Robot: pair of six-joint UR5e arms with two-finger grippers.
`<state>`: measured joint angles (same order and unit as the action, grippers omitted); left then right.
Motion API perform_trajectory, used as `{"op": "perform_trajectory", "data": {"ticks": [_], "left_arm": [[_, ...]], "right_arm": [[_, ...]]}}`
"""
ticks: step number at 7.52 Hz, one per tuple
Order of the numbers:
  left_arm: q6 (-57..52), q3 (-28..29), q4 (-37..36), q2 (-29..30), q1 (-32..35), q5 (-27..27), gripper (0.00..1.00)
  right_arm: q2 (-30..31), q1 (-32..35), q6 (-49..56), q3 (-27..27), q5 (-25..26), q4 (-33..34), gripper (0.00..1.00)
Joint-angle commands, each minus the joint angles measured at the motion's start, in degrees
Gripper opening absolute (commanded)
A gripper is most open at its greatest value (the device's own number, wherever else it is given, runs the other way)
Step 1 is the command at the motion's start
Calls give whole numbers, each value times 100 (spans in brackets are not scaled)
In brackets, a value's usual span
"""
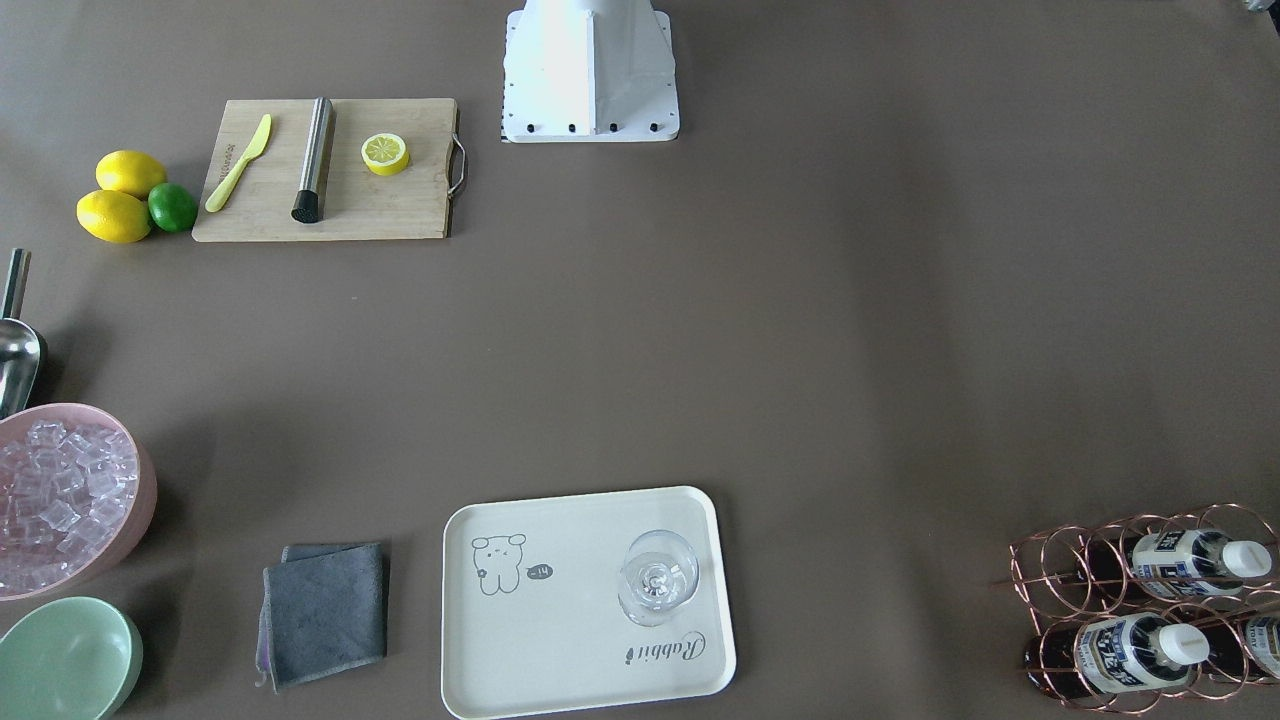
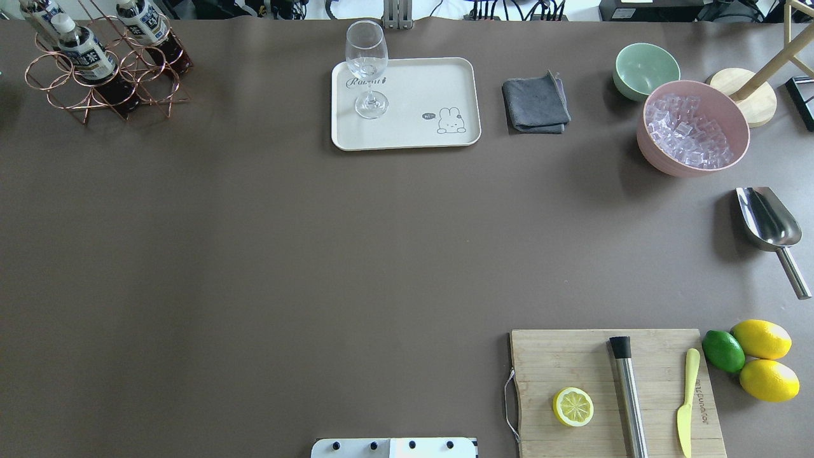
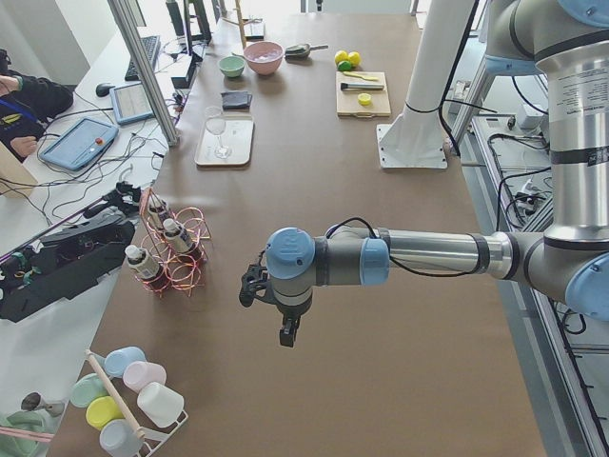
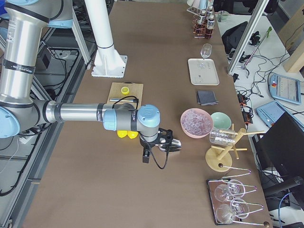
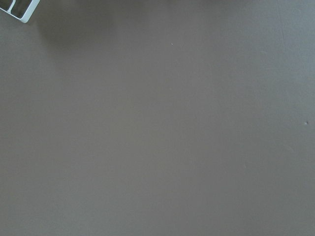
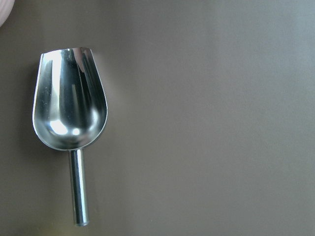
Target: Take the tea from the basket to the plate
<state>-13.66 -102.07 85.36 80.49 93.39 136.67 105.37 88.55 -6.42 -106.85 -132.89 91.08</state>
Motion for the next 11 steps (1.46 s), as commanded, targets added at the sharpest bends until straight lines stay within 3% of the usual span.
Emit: {"op": "perform_trajectory", "data": {"ticks": [1,3,7,11], "left_arm": [[-5,47,-2,37,-23,-9,97],[-5,56,33,20,-23,-26,98],[-258,39,7,292,29,-18,97],[-1164,547,-98,1500,328,-193,97]], "right_arm": [[44,109,0,-3,18,-3,100],[36,101,0,-12,264,-11,100],[45,92,0,-12,264,-11,100],[36,66,0,-3,264,-11,100]]}}
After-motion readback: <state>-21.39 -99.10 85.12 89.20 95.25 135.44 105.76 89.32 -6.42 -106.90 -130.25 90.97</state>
